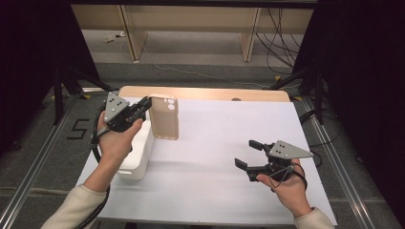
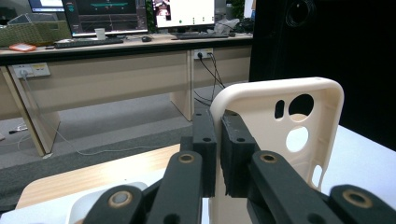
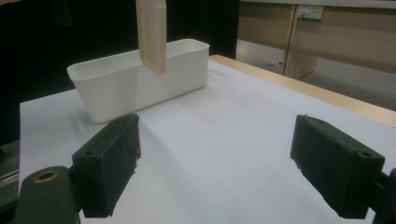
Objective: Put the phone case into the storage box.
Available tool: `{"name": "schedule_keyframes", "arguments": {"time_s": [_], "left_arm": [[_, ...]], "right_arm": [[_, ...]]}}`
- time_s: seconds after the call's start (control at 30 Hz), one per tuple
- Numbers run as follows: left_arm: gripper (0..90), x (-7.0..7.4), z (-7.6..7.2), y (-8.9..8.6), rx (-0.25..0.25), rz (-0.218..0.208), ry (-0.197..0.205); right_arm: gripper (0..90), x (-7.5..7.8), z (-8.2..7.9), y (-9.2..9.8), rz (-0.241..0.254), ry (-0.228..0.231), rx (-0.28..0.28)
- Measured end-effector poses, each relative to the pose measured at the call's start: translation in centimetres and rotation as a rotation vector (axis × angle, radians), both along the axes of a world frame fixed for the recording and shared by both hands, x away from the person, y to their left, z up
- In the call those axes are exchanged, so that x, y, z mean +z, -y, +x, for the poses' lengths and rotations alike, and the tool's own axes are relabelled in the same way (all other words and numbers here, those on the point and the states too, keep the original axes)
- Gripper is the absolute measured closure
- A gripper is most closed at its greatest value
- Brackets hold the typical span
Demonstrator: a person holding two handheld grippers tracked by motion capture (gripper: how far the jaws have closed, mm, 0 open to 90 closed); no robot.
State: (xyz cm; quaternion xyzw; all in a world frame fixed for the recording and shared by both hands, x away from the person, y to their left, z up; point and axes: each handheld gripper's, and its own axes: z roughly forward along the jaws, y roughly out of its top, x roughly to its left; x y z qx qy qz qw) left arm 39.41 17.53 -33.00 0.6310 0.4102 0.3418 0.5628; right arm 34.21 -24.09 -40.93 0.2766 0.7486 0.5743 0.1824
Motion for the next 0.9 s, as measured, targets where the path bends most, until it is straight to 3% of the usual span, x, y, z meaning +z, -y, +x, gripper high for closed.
{"name": "schedule_keyframes", "arguments": {"time_s": [0.03,0.07,0.1,0.13,0.23,0.27,0.3,0.73,0.83,0.87,0.9], "left_arm": [[85.1,0.0,0.1,-0.1,-0.001,0.0,0.0],[85.0,0.1,0.1,-0.1,-0.005,-0.004,0.003],[85.1,0.1,0.2,-0.2,-0.008,-0.003,0.008],[85.1,0.2,0.3,-0.2,-0.008,-0.007,0.009],[85.1,0.3,0.4,-0.3,-0.004,-0.012,0.008],[85.1,0.4,0.4,-0.4,-0.003,-0.011,0.009],[85.1,0.5,0.5,-0.4,-0.002,-0.01,0.008],[85.0,0.7,1.0,-0.8,-0.012,-0.011,0.011],[85.0,0.7,1.1,-1.0,0.0,-0.009,0.006],[85.0,0.7,1.2,-1.0,0.0,-0.007,0.005],[85.0,0.7,1.2,-1.1,0.002,-0.007,0.004]], "right_arm": [[17.0,0.0,0.0,0.0,0.002,0.0,-0.001],[17.0,0.0,-0.2,0.0,0.004,-0.028,0.0],[17.0,0.0,0.0,0.0,0.002,-0.002,0.0],[17.0,0.0,-0.2,0.0,0.006,-0.029,0.004],[17.0,0.0,-0.2,-0.1,0.004,-0.034,0.006],[17.0,-0.1,-0.2,-0.1,0.009,-0.033,0.008],[17.0,-0.1,0.0,0.0,0.0,-0.002,0.006],[17.0,-0.3,0.1,-0.2,0.019,0.001,0.005],[16.9,-0.3,-0.1,-0.2,0.013,-0.037,0.006],[16.9,-0.3,0.0,-0.1,0.004,-0.004,-0.005],[16.9,-0.2,-0.1,-0.1,0.007,-0.01,-0.004]]}}
